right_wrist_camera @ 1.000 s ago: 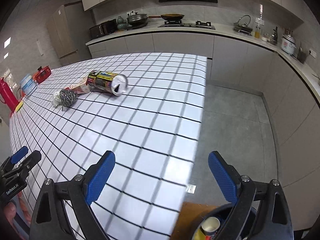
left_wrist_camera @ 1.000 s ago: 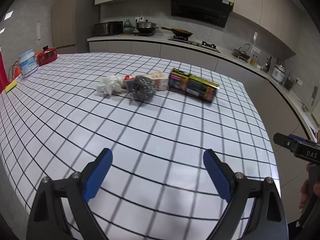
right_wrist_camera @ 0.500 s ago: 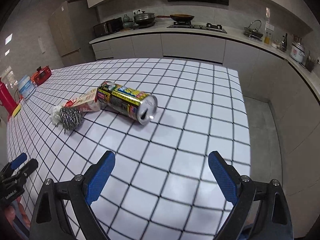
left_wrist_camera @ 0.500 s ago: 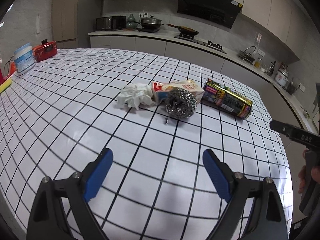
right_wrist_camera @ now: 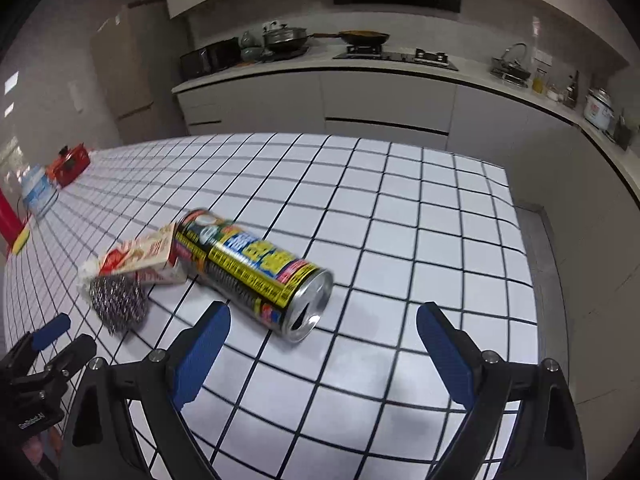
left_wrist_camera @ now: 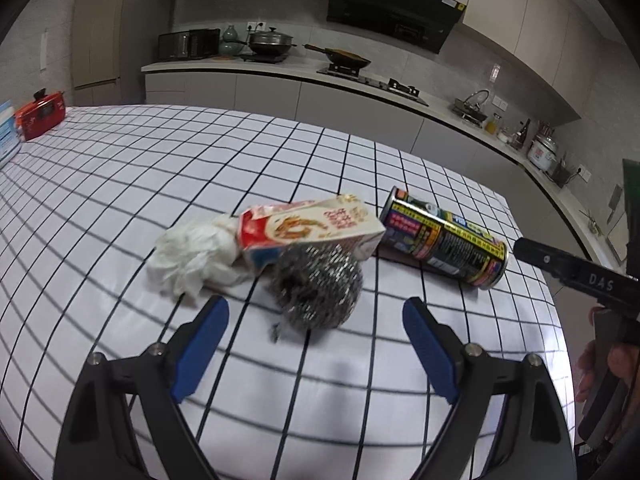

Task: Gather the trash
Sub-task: 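Grasp the steel wool with the left tool while the right tool grasps the yellow spray can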

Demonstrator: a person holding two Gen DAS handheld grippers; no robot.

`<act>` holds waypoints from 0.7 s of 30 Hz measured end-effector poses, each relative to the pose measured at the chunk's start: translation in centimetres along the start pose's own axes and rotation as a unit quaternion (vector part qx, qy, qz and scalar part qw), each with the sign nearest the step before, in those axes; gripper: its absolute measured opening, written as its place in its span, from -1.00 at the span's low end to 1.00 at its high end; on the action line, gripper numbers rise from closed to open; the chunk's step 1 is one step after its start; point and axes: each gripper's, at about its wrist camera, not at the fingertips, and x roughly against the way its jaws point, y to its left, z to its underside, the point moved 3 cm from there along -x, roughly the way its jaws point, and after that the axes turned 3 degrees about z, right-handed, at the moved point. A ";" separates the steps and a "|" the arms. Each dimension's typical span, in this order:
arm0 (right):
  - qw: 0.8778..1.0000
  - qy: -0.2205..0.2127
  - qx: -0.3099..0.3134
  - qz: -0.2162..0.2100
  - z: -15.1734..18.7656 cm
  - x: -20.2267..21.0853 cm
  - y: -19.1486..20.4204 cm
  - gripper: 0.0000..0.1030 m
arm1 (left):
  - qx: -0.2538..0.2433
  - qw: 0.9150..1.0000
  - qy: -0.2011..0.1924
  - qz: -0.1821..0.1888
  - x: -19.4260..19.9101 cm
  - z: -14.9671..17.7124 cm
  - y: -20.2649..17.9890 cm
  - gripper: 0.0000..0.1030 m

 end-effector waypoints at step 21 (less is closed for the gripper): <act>0.998 0.019 0.041 -0.045 -2.4 -4.3 2.8 0.86 | -0.037 0.999 0.031 0.010 -0.9 0.5 1.3 0.05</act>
